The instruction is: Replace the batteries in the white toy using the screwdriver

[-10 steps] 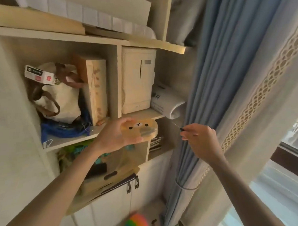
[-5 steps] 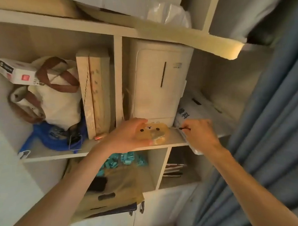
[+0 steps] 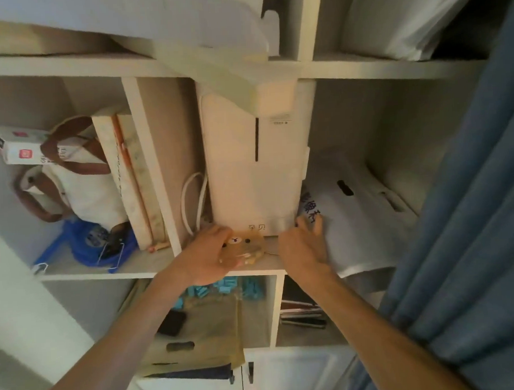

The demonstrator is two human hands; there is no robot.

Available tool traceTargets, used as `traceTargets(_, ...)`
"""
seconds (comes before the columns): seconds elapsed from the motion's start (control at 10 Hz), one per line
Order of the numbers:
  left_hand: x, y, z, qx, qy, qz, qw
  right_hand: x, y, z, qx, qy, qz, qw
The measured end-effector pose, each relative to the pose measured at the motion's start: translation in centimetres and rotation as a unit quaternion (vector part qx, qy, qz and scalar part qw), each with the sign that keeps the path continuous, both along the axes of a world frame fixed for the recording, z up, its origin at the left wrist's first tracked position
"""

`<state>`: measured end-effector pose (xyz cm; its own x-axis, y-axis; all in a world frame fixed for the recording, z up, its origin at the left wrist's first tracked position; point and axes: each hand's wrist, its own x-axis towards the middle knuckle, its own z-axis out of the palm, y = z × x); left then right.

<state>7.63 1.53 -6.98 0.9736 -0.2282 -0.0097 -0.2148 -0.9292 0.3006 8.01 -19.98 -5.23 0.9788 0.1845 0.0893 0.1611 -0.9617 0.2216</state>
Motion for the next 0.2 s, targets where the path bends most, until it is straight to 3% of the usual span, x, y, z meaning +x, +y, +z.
traceTargets(0.1,-1.3,-0.3,0.1,-0.021,-0.049,0.020,0.998,-0.3,-0.3,0.1,0.011,0.003,0.027,1.000)
traceTargets(0.2,-3.6,-0.5,0.8,-0.066,-0.108,0.063,0.990,-0.6,-1.5,0.1,0.140,-0.057,0.092,0.984)
